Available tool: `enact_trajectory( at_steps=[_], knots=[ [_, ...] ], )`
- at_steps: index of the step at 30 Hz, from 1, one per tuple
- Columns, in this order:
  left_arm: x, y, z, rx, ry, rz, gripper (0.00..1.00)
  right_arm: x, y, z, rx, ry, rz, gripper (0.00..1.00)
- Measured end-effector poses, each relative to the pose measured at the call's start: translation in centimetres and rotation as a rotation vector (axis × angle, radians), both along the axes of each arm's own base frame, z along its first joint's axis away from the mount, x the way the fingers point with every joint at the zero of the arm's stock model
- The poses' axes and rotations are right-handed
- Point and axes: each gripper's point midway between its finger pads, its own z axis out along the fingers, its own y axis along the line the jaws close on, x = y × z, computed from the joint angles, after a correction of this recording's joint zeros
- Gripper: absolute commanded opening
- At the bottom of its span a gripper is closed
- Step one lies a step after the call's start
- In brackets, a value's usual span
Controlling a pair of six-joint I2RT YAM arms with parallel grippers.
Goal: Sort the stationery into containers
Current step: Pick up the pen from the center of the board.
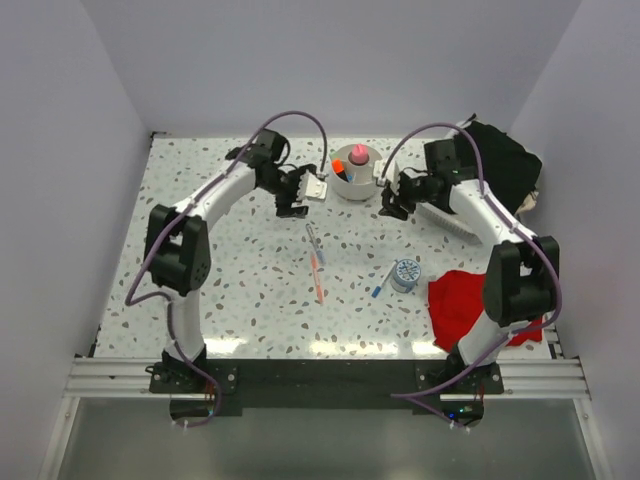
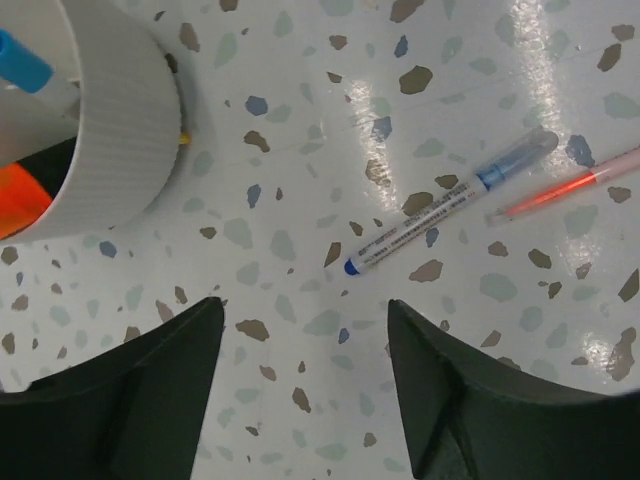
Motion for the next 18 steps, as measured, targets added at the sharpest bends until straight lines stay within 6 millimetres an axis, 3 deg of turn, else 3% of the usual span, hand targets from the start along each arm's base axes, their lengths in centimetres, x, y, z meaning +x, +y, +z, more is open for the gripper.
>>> enact_trajectory(
  at_steps=[4, 8, 12, 18],
  knots=[
    [-0.5, -2.2, -2.0, 0.115, 0.019, -0.211, 0.61, 0.3, -1.6, 0.8, 0.054, 0.054, -0.131, 0.53],
    [-4.7, -2.1, -4.6, 0.236, 0.071, -0.393, 0.54, -0.6, -3.1, 2.3, 0.098, 0.072, -0.22, 0.53],
    [-7.6, -3.4, -4.9, 0.282, 0.074, -0.53, 0.41, -1.4, -4.2, 3.9, 0.136, 0.056, -0.279, 0.53],
    [-9.9, -5.1, -5.2, 0.301, 0.078, -0.615, 0.36, -2.4, -4.7, 3.8, 0.171, 0.08, -0.331, 0.52]
  ],
)
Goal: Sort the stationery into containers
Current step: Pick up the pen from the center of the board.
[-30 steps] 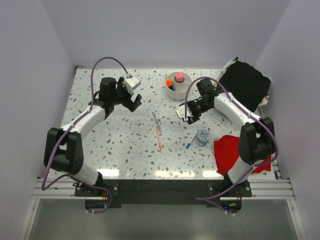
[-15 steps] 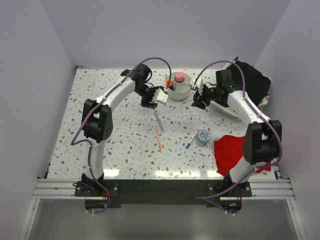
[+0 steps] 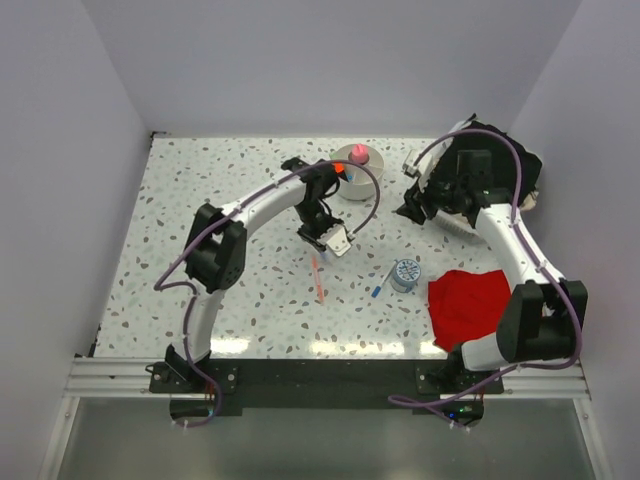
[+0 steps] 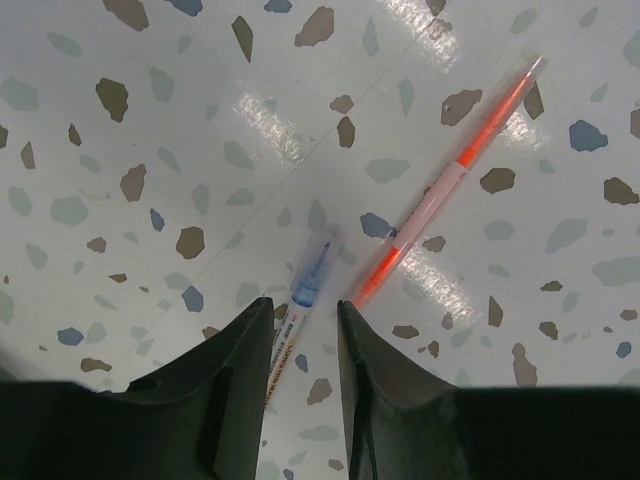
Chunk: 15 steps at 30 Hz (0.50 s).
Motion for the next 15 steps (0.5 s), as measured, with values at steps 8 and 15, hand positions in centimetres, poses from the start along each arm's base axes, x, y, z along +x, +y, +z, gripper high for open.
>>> enact_trajectory(
  at_steps=[8, 15],
  knots=[
    [0.1, -0.3, -1.6, 0.03, 0.004, -0.004, 0.36, 1.4, -2.6, 0.5, 0.053, 0.011, -0.123, 0.52],
    [0.4, -0.8, -4.0, 0.061, 0.004, -0.006, 0.35, 3.2, -5.7, 0.5, 0.109, 0.042, -0.234, 0.52]
  ],
)
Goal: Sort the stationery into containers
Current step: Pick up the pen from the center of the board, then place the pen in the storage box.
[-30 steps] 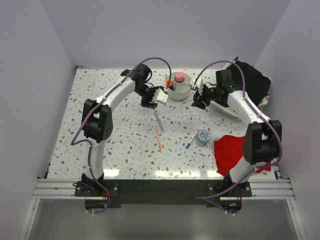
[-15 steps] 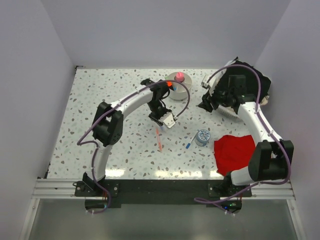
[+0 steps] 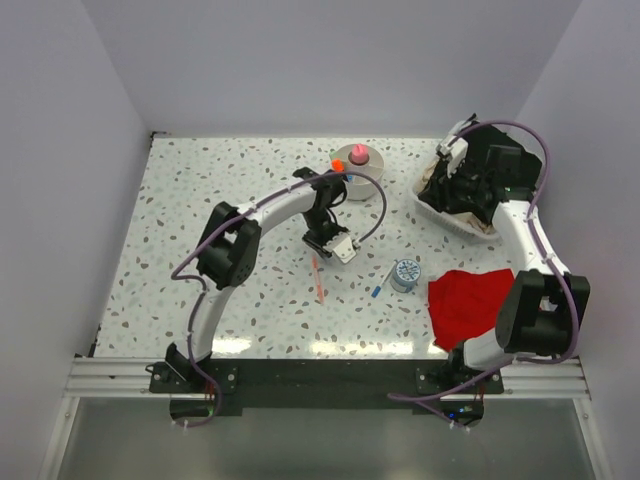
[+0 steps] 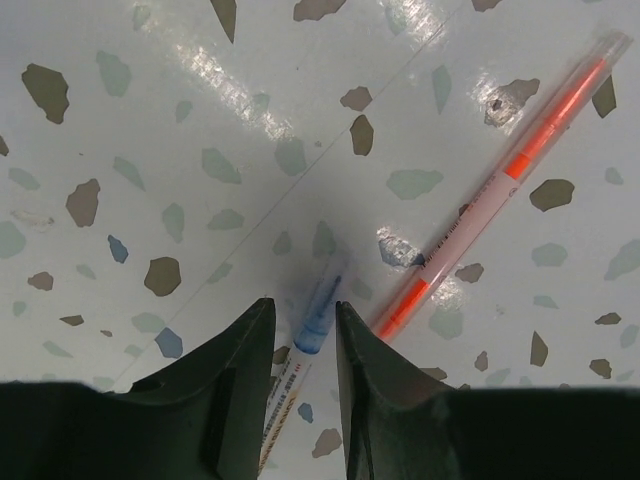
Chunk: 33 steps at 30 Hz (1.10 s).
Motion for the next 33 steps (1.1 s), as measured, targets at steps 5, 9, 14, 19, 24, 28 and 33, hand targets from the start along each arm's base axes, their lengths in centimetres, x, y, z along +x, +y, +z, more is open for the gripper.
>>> enact_trajectory(
  at_steps=[5, 9, 14, 19, 24, 28, 33],
  knots=[
    [0.1, 0.4, -0.9, 0.025, -0.01, -0.003, 0.35, 0.5, -0.6, -0.4, 0.019, 0.025, -0.027, 0.52],
    [0.2, 0.9, -1.7, 0.047, -0.022, -0.009, 0.34, 0.6, -0.7, -0.5, 0.028, 0.031, -0.036, 0.51],
    [0.2, 1.2, -1.8, 0.034, -0.064, -0.014, 0.13, 0.6, -0.7, -0.5, 0.032, 0.034, -0.039, 0.51],
    [0.1, 1.3, -1.8, 0.034, -0.078, -0.018, 0.01, 0.7, -0.7, -0.4, 0.036, 0.038, -0.043, 0.51],
    [1.0, 0.5, -0.6, 0.012, -0.097, 0.003, 0.0, 1.7, -0.9, 0.2, 0.042, 0.031, -0.055, 0.5],
    [4.7, -2.7, 5.3, -0.114, -0.192, 0.067, 0.0, 2.2, -1.0, 1.1, 0.045, 0.018, -0.063, 0.5],
    [8.7, -5.8, 17.1, -0.388, -0.352, 0.178, 0.0, 2.8, -1.3, 2.0, 0.043, 0.003, -0.088, 0.5]
  ],
)
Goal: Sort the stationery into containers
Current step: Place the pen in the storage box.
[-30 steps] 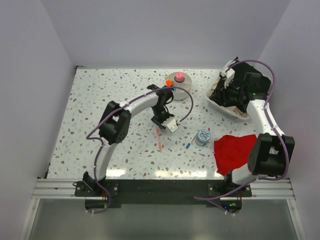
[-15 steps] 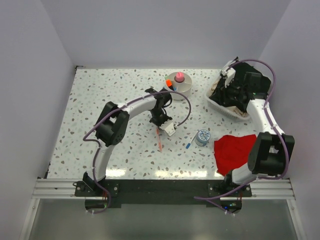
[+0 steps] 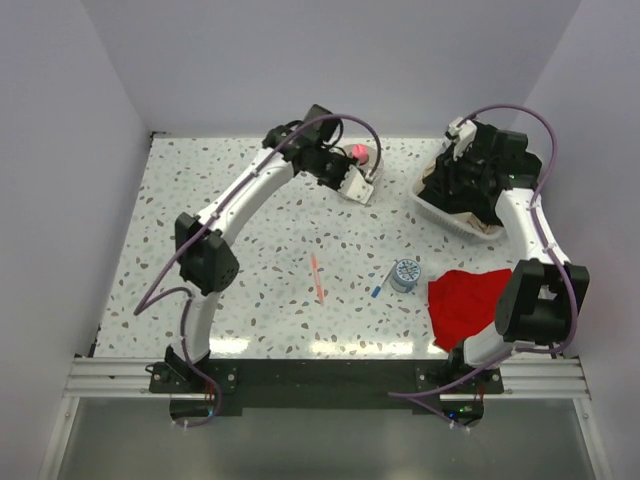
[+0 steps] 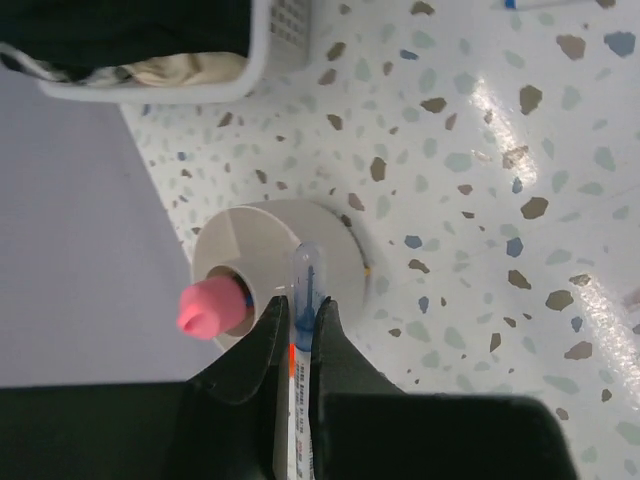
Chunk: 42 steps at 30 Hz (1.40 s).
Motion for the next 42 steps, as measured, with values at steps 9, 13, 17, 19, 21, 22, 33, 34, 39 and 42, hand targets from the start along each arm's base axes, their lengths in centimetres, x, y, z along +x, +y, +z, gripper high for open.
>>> enact_trajectory(
  at_steps=[9, 13, 17, 19, 21, 22, 33, 34, 39, 42],
  knots=[
    [5.4, 4.9, 10.2, -0.797, 0.263, 0.505, 0.0, 1.5, -0.5, -1.7, 0.048, 0.081, -0.077, 0.49],
    [8.9, 5.5, 12.8, -1.088, 0.449, 0.6, 0.0, 2.2, -0.8, -2.0, 0.063, 0.107, -0.112, 0.48],
    [8.6, 4.0, 14.4, -1.213, 0.599, 0.555, 0.0, 2.6, -1.0, -1.4, 0.069, 0.102, -0.138, 0.48],
    [8.4, 3.5, 14.9, -1.245, 0.639, 0.532, 0.0, 2.7, -1.1, -1.4, 0.072, 0.106, -0.151, 0.48],
    [8.2, 3.2, 15.2, -1.273, 0.667, 0.505, 0.0, 2.7, -1.2, -1.5, 0.075, 0.111, -0.165, 0.48],
    [8.2, 3.0, 15.2, -1.284, 0.678, 0.494, 0.0, 2.8, -1.3, -1.5, 0.075, 0.11, -0.171, 0.48],
    [11.1, 1.3, 7.8, -1.274, 0.745, 0.511, 0.0, 2.6, -1.8, -2.1, 0.051, 0.133, -0.196, 0.48],
    [11.3, 1.2, 7.3, -1.272, 0.747, 0.513, 0.0, 2.5, -1.8, -2.1, 0.049, 0.137, -0.196, 0.48],
    [11.9, 1.0, 6.0, -1.271, 0.747, 0.512, 0.0, 2.3, -2.0, -2.3, 0.036, 0.147, -0.201, 0.48],
    [12.0, 0.9, 5.8, -1.278, 0.737, 0.499, 0.0, 2.1, -2.1, -2.6, 0.028, 0.158, -0.207, 0.48]
  ],
)
